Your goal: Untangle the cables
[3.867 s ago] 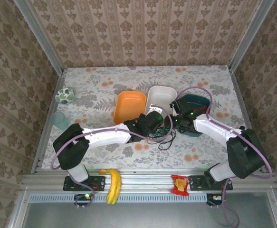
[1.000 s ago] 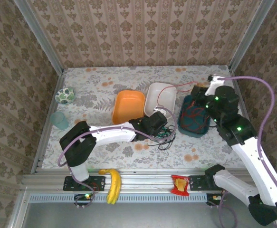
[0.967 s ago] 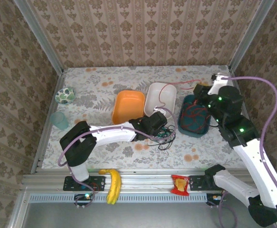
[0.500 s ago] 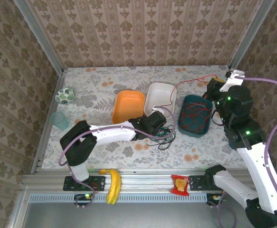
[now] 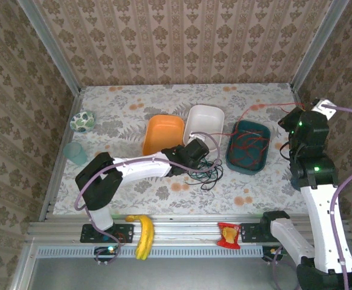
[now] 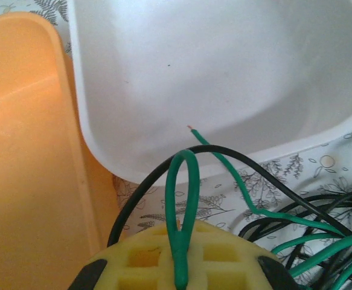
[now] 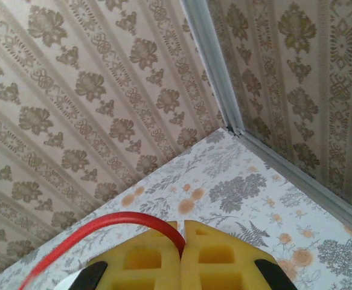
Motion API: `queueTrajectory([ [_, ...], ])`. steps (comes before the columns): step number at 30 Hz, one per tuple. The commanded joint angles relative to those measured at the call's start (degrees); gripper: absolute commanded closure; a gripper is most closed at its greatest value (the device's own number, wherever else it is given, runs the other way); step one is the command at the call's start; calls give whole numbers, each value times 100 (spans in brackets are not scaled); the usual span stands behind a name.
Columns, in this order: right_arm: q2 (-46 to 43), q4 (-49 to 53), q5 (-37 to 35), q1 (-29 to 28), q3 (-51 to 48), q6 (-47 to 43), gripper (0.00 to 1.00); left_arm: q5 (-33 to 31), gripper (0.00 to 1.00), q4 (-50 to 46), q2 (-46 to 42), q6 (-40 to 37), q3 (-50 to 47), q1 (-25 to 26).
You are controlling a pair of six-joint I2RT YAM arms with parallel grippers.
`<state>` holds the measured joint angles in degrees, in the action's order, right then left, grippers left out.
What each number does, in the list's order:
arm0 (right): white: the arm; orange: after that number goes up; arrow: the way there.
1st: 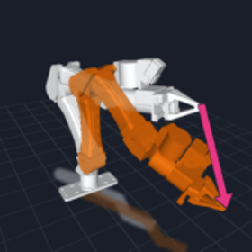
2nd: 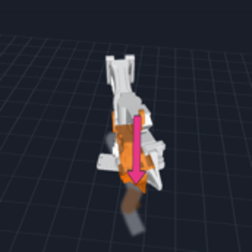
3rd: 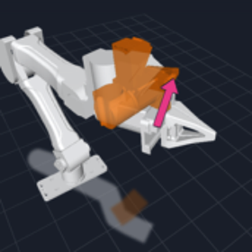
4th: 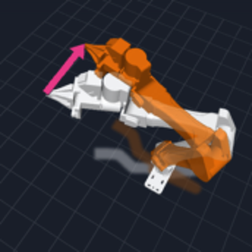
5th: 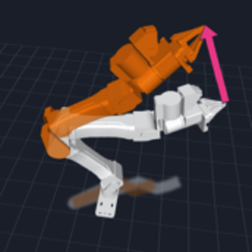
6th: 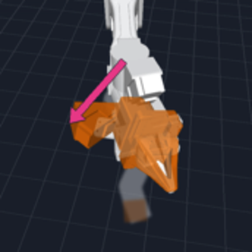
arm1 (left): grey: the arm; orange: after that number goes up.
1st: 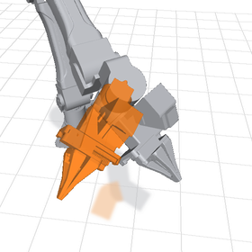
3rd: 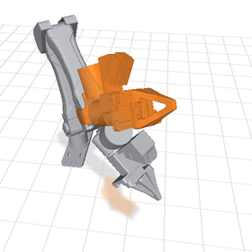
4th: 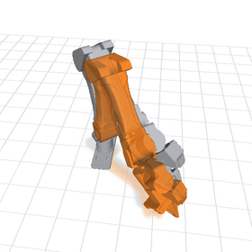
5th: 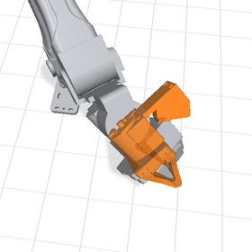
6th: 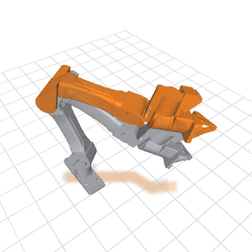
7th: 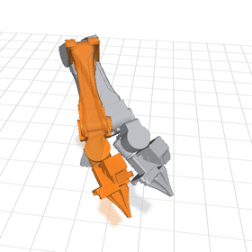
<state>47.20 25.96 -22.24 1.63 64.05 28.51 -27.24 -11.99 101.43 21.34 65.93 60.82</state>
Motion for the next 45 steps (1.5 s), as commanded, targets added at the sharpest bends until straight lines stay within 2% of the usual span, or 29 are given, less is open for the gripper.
queueTrajectory([
  [1,-104,-183,346,297,62,163,100,-149,100,-259,-141,249,-107,-75],
  [6,-100,-275,791,683,197,179,100,-182,100,-352,-125,291,-102,-89],
  [10,-85,-340,1185,698,94,210,100,-176,100,-409,-88,282,-39,-96],
  [18,63,-162,1321,698,102,114,100,-133,100,-366,-88,274,-52,-95],
  [25,54,58,1516,658,-697,492,100,-108,100,-335,-80,263,-38,-87],
  [31,-63,344,717,88,-1565,713,100,-74,100,-330,-35,256,2,-87],
  [35,95,861,-514,-631,-1800,997,100,-35,100,-334,17,256,57,-79],
  [37,260,980,-838,-893,-1901,1244,100,-27,100,-348,35,249,94,-79],
  [45,1164,325,-358,-989,-2335,1646,100,-19,100,-367,79,208,156,-56],
])
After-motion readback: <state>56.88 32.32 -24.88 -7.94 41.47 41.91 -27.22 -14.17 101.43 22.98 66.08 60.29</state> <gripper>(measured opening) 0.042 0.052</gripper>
